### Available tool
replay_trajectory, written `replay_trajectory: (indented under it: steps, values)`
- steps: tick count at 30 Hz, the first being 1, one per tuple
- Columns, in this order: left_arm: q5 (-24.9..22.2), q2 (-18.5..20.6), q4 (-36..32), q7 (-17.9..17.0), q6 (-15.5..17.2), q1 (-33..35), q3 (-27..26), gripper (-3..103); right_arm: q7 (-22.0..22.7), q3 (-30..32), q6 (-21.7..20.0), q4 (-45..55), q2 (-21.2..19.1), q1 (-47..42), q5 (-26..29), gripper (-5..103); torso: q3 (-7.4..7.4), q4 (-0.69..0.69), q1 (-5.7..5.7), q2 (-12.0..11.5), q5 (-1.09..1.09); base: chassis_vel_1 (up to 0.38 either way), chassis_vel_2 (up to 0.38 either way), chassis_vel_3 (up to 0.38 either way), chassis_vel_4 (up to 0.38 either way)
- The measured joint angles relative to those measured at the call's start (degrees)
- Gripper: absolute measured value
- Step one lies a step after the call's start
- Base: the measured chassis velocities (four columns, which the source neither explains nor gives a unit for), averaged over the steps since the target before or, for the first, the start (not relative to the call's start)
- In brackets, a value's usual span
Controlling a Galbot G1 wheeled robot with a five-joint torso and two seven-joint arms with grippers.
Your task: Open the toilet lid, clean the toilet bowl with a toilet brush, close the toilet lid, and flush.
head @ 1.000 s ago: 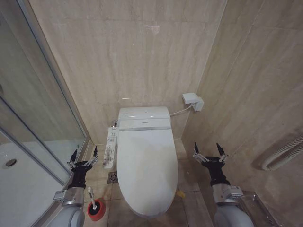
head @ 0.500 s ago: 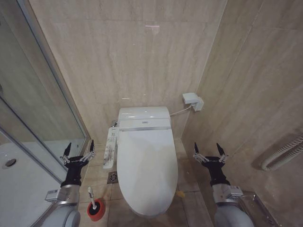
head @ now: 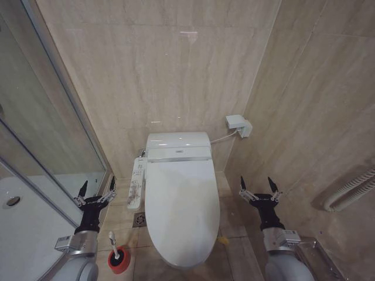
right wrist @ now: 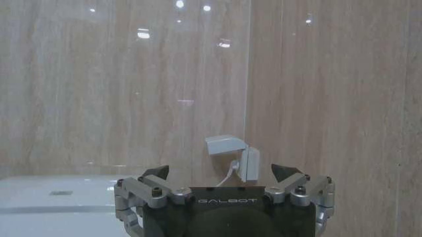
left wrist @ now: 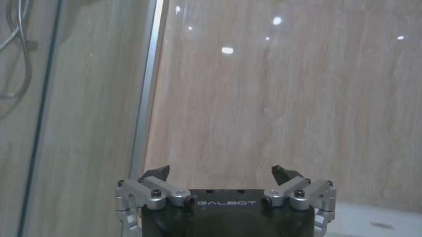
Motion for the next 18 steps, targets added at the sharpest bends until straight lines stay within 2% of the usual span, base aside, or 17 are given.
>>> replay_trajectory:
  steps: [18]
  values:
    - [0.9,0.2,2.0,1.1,-1.1,-1.5,-0.4,100,0.0,0.0,0.0,0.0,0.0,0.0,0.0,100,0.00,0.00,0.00,0.0,0.00,0.000,0.000,0.000,0.000]
